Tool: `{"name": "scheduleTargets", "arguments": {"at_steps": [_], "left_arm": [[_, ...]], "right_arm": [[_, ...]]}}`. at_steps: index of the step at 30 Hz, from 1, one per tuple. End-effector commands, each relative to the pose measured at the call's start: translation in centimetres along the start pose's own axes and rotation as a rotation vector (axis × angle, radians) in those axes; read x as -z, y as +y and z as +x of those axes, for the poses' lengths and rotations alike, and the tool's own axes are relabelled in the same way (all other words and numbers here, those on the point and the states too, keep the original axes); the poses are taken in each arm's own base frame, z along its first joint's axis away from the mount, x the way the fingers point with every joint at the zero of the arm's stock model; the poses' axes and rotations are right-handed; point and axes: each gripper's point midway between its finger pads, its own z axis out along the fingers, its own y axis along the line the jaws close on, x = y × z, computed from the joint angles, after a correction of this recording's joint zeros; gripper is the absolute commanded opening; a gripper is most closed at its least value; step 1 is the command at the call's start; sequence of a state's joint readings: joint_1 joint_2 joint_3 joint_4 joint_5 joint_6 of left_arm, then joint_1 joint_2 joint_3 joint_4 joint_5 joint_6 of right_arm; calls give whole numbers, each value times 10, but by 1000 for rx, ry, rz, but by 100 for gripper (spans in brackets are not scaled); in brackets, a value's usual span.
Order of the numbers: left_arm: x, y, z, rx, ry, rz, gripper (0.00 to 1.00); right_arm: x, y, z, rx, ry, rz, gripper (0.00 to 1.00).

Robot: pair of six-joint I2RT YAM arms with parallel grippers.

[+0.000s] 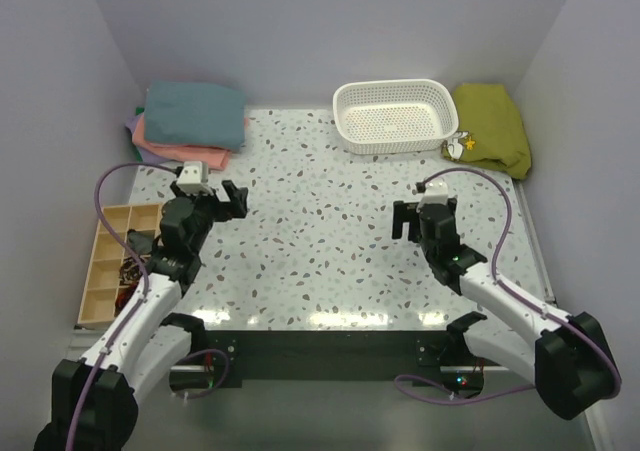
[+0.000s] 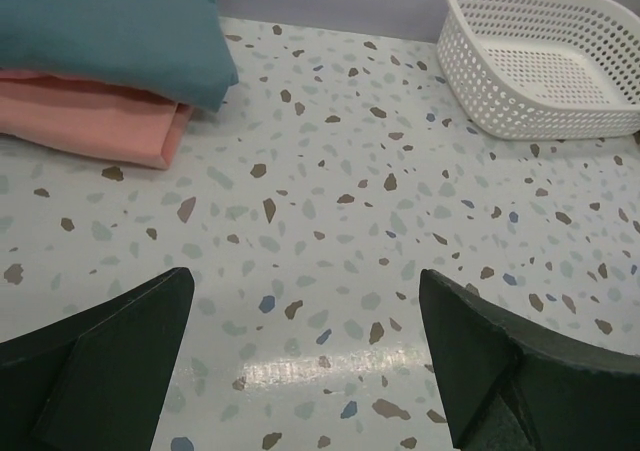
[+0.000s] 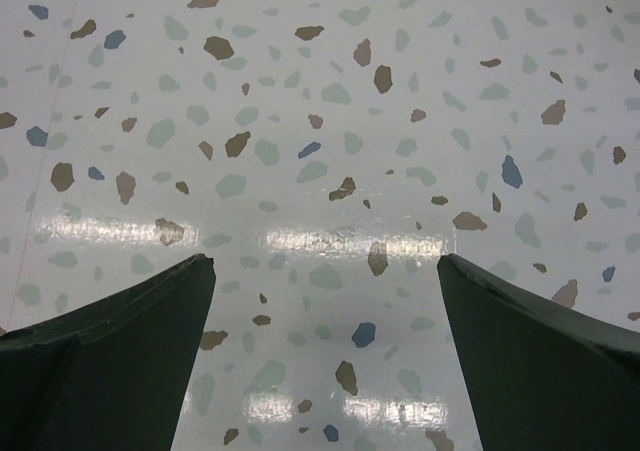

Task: Fold and stack the t-shirts
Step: Put the neatly folded tshirt into the corner of the board with the left arm

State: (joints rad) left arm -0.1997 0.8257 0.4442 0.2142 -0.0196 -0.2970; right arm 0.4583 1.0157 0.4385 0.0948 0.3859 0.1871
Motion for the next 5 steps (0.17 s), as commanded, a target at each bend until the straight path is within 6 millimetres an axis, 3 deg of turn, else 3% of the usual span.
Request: {"name": "scheduleTargets", "arguments": {"at_steps": [1,5], "left_arm": [[-9,3,-24,-46,-74,-34,100],[-10,15,-16,-74,-56,-86,100]], "right_arm": [[3,-6,-29,-28,-113,36,99],[6,-4,-31,-43,-140,19,99]]}}
